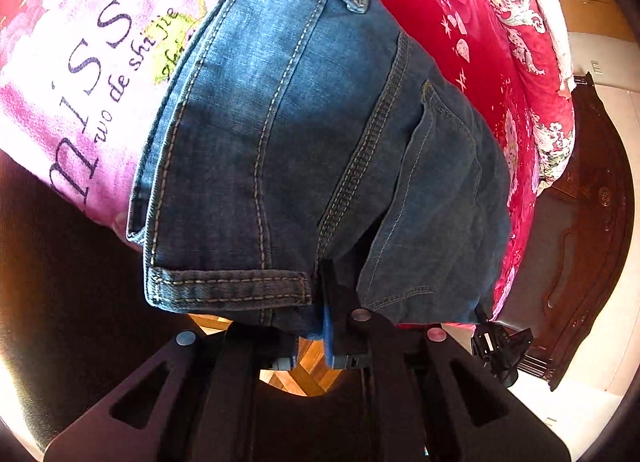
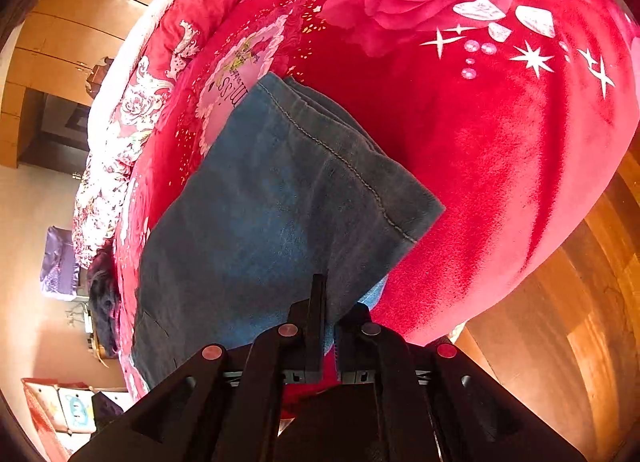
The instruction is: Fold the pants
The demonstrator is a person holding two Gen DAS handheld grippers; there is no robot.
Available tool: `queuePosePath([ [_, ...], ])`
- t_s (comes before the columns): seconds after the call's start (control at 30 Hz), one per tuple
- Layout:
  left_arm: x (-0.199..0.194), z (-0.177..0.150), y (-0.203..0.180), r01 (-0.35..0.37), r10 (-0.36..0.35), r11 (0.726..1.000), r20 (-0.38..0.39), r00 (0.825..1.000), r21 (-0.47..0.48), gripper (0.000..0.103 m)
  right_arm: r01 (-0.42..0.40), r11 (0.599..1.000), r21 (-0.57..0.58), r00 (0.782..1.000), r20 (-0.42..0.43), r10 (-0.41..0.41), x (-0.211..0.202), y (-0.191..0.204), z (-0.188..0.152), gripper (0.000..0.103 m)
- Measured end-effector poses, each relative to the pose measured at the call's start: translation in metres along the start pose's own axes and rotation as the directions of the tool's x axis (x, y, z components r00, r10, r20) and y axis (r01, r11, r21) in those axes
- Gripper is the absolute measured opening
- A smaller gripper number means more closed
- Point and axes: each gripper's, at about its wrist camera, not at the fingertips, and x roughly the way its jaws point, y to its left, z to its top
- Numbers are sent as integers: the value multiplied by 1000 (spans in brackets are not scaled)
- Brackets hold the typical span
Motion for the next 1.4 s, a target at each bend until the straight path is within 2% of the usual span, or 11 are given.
queuePosePath([
  [0.17,-2,-3,3,2,-2,1000,-32,999,24,8,35,999,30,999,-40,-34,8,-12,-9,6],
  [0.33,-35,-10,-5,125,-114,985,-95,989,118,9,144,989,35,989,40,-146,-36,-18,-7,15],
  [0.43,-69,0,-13,107,-106,970,-16,994,216,9,232,971,-60,963,152,-221,-69,2,6,16],
  [0.53,-89,32,-12,68,-91,977,106,990,204,19,185,960,-211,975,160,-153,-62,54,24,24],
  [0.6,-91,59,-10,92,-119,982,162,980,166,41,127,937,-325,988,130,-89,-37,100,31,29],
  [0.73,-60,106,-2,45,-58,995,158,986,84,45,-34,845,-534,999,-28,23,42,207,34,30],
  [0.87,-27,113,2,111,-113,993,55,992,34,45,-65,768,-637,980,-185,-71,130,279,35,34],
  [1.07,-31,103,8,204,-206,978,34,978,53,57,-103,690,-716,903,-358,-237,195,301,18,38],
  [1.3,-33,103,19,209,-210,977,43,977,32,57,-175,682,-710,883,-419,-210,190,295,10,47],
  [1.37,-25,102,9,173,-176,984,56,983,51,56,-165,642,-748,870,-417,-263,197,297,1,48],
  [1.4,-24,100,3,155,-160,985,68,985,71,56,-148,585,-798,876,-380,-296,197,301,-7,44],
])
